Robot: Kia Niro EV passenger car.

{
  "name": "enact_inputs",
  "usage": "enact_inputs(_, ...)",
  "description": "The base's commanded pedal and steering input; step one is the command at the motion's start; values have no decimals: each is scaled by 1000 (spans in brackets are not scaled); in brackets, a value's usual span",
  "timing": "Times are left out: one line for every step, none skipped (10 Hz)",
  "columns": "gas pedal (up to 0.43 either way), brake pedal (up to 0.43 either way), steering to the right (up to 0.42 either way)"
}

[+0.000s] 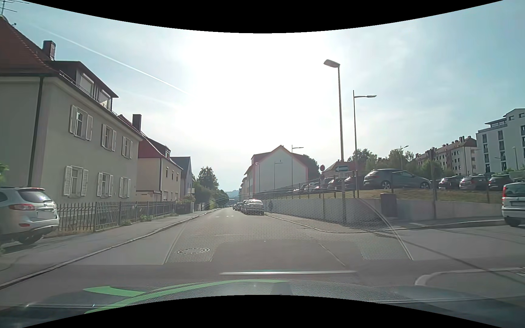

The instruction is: Follow the waypoints while adhering to traffic rules and regulations

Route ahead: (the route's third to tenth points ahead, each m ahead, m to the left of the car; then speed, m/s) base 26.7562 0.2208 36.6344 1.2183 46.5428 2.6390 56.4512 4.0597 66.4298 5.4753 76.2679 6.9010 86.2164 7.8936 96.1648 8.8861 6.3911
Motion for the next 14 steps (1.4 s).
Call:
enact_inputs(79,0,-53)
enact_inputs(79,0,-59)
enact_inputs(98,0,-66)
enact_inputs(98,0,-71)
enact_inputs(98,0,-76)
enact_inputs(98,0,-82)
enact_inputs(98,0,-88)
enact_inputs(98,0,-90)
enact_inputs(98,0,-89)
enact_inputs(98,0,-89)
enact_inputs(110,0,-89)
enact_inputs(110,0,-86)
enact_inputs(110,0,-76)
enact_inputs(110,0,-64)
